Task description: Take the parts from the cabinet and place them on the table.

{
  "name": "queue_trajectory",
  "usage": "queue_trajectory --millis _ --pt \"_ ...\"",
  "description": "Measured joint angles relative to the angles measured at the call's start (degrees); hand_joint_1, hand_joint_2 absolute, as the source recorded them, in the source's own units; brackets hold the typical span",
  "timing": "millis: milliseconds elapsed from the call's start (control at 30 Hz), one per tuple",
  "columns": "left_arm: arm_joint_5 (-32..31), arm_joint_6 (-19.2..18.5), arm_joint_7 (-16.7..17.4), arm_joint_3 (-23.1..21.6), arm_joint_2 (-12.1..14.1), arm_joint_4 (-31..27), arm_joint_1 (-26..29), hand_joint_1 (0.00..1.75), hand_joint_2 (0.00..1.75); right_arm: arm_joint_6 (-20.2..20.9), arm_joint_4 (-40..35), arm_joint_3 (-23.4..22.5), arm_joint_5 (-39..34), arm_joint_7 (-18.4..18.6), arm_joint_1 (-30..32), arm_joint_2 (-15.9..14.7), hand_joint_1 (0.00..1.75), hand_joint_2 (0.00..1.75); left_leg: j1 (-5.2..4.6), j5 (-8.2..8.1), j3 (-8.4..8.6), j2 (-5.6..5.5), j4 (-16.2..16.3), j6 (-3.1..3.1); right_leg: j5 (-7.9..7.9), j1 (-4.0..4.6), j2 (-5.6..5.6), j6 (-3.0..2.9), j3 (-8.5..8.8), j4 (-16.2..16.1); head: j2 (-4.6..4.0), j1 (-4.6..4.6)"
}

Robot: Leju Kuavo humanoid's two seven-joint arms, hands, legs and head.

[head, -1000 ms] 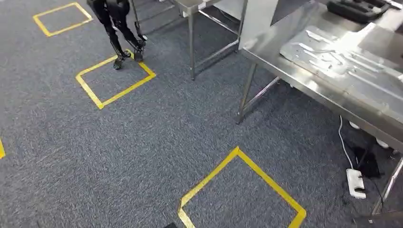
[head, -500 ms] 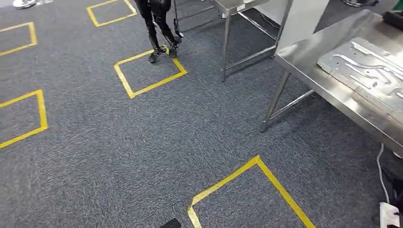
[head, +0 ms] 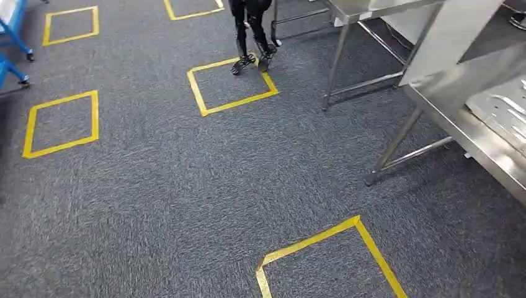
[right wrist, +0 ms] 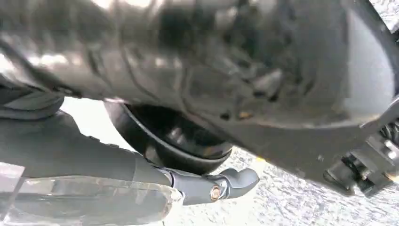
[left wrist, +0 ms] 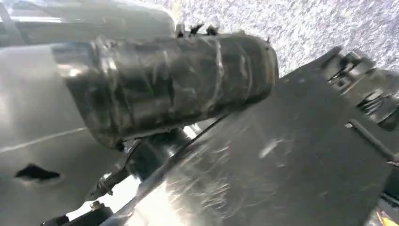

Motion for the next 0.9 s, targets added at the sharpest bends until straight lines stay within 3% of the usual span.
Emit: queue_trajectory --millis 33,100,133,167,200,267,300,333,433,467,500,533,600,633,667,700,767,800,833,867,900 --pt "-0.1 0.0 0.0 0.0 0.0 0.0 -0.1 0.00 0.00 0.1 0.0 0.0 0.0 -0.1 0.0 0.0 0.00 0.00 0.14 0.06 -0.03 -0.58 -0.1 0.11 -1.80 -0.10 2.01 0.27 -1.41 3.0 0.00 0.09" --pt "-0.4 -0.1 0.0 0.0 -0.2 0.0 -0.2 0.00 0.00 0.2 0.0 0.0 0.0 -0.1 0.0 0.0 0.00 0.00 0.19 0.20 -0.15 -1.76 0.0 0.47 -5.74 -0.18 2.96 0.49 -5.67 11.8 0.00 0.11" --pt "-0.5 -0.2 0.0 0.0 -0.2 0.0 -0.2 0.00 0.00 0.2 0.0 0.0 0.1 -0.1 0.0 0.0 0.00 0.00 0.19 0.20 -0.19 -2.41 0.0 0.47 -6.59 -0.18 3.07 0.57 -7.40 15.0 0.00 0.09" --pt "-0.5 -0.2 0.2 0.0 -0.2 0.0 -0.1 0.00 0.00 0.2 0.0 0.0 0.1 -0.1 0.0 -0.1 0.00 0.00 0.20 0.20 -0.18 -3.13 0.1 0.47 -6.12 -0.19 3.15 0.64 -7.97 15.9 0.00 0.09" --pt "-0.7 -0.2 0.2 0.0 -0.3 0.0 0.0 0.00 0.00 0.2 0.1 0.0 0.2 -0.1 0.0 -0.1 0.00 0.00 0.27 0.19 -0.16 -3.92 0.3 0.45 -4.31 -0.29 3.23 0.63 -7.19 14.0 0.00 0.09" --pt "-1.0 -0.2 0.2 -0.1 -0.4 0.0 -0.1 0.00 0.00 0.1 0.1 0.0 0.3 0.1 0.0 -0.1 0.00 0.00 0.49 0.05 -0.16 -5.64 0.7 0.24 1.21 -0.68 4.27 0.62 -2.70 4.3 0.00 0.09" --pt "-1.0 -0.2 0.2 -0.1 -0.5 0.0 -0.1 0.00 0.00 0.1 0.1 0.0 0.3 0.1 0.0 -0.1 0.00 0.00 0.59 -0.16 -0.32 -6.32 1.1 -0.11 1.70 -1.02 6.53 0.54 -0.95 0.3 0.00 0.13" --pt "-1.1 -0.2 0.2 -0.1 -0.4 0.0 -0.2 0.00 0.00 0.1 0.1 0.0 0.3 0.2 0.0 -0.1 0.00 0.00 0.37 -0.24 -0.88 -6.90 1.5 -0.44 0.96 -0.94 8.36 0.60 -0.62 -0.6 0.00 0.15" --pt "-1.2 -0.1 0.2 -0.1 -0.4 0.0 0.0 0.00 0.00 0.2 0.1 0.0 0.3 0.5 0.0 -0.1 0.00 0.00 0.63 0.25 -1.38 -8.33 1.2 -1.38 1.32 -0.67 6.73 -0.33 -0.43 -0.5 0.00 0.04" --pt "-1.2 -0.1 0.2 -0.1 -0.4 0.0 0.1 0.00 0.00 0.3 0.1 0.0 0.3 0.7 0.0 -0.1 0.00 0.00 0.61 0.20 -1.87 -8.75 1.3 -1.59 1.63 -1.20 5.98 -0.86 -0.42 -1.0 0.00 0.00" --pt "-1.3 0.0 0.3 -0.1 -0.4 0.0 0.1 0.00 0.00 0.3 0.2 0.0 0.4 1.2 -0.2 -0.1 0.00 0.00 0.44 -0.63 -2.09 -6.13 2.4 -1.89 1.75 -1.14 5.34 -1.13 -0.20 -1.1 0.00 -0.02" --pt "-1.6 0.0 0.8 -0.1 -0.5 0.0 0.0 0.00 0.00 0.3 0.2 0.0 0.5 1.4 -0.1 -0.1 0.00 0.00 0.43 -2.34 -3.32 -4.11 5.0 -2.19 1.72 -1.07 4.87 -1.40 -0.22 -1.2 0.00 -0.72" --pt "-2.6 -0.4 1.9 -0.4 -0.5 0.0 -0.2 0.00 0.00 0.4 0.2 0.0 0.5 1.9 0.0 -0.1 0.00 0.00 0.68 -6.36 -7.43 -2.64 13.5 -2.72 1.57 -0.86 3.28 -1.71 -0.20 -1.1 0.00 -0.74" --pt "-3.4 -0.5 2.4 -0.6 -0.5 0.0 -0.3 0.00 0.00 0.4 0.2 0.0 0.5 1.9 0.2 -0.1 0.00 0.00 0.73 -7.51 -9.41 -2.50 17.3 -2.88 1.46 -0.80 2.37 -1.78 -0.20 -1.1 0.00 -0.77" --pt "-4.0 -0.5 2.8 -1.1 -0.5 0.0 -0.4 0.00 0.00 0.4 0.2 0.0 0.5 1.9 0.2 -0.2 0.00 0.00 0.77 -7.30 -10.18 -2.39 18.7 -2.97 1.38 -0.78 1.58 -1.81 -0.16 -1.1 0.00 -0.74" --pt "-4.5 -0.5 3.2 -1.4 -0.5 0.0 -0.4 0.00 0.00 0.3 0.2 0.0 0.5 1.8 0.2 -0.2 0.00 0.00 0.79 -5.80 -9.48 -2.22 17.2 -2.94 1.26 -0.78 0.88 -1.78 -0.06 -1.1 0.00 -0.77" --pt "-5.1 -0.5 4.0 -1.8 -0.5 0.0 -0.4 0.00 0.00 0.1 0.2 0.0 0.5 1.6 0.1 -0.1 0.00 0.00 0.78 -0.75 -4.82 -1.20 8.2 -2.61 0.88 -0.79 -0.38 -1.68 0.49 -1.1 0.00 -0.77" --pt "-5.2 -0.3 4.4 -2.0 -0.5 0.0 -0.4 0.00 0.00 0.2 0.2 0.1 0.5 1.6 0.1 -0.1 0.00 0.00 0.66 1.09 -2.32 0.80 3.5 -2.26 0.65 -0.75 -0.79 -1.44 0.83 -1.1 0.00 -0.79" --pt "-5.2 0.0 4.5 -2.3 -0.5 0.0 -0.3 0.00 0.00 0.3 0.2 0.1 0.5 1.6 0.1 -0.1 0.00 0.00 -0.19 -0.15 -1.52 2.97 2.0 -2.17 0.45 -0.38 -1.20 -1.14 0.94 -1.1 0.00 -0.74" --pt "-5.2 0.2 4.5 -2.5 -0.4 0.0 -0.4 0.00 0.00 0.5 0.2 0.1 0.4 1.6 0.1 -0.1 0.00 0.00 -0.30 0.09 -1.43 2.49 1.6 -1.62 0.30 -0.20 -1.68 -0.85 0.90 -1.0 0.00 -0.79" --pt "-5.1 0.5 4.4 -2.5 -0.5 0.0 -0.3 0.00 0.00 0.5 0.2 0.1 0.3 1.6 0.1 -0.1 0.00 0.00 -0.30 0.09 -1.67 1.92 1.6 -1.55 0.30 -0.16 -2.32 -0.77 0.98 -1.2 0.00 -0.61"
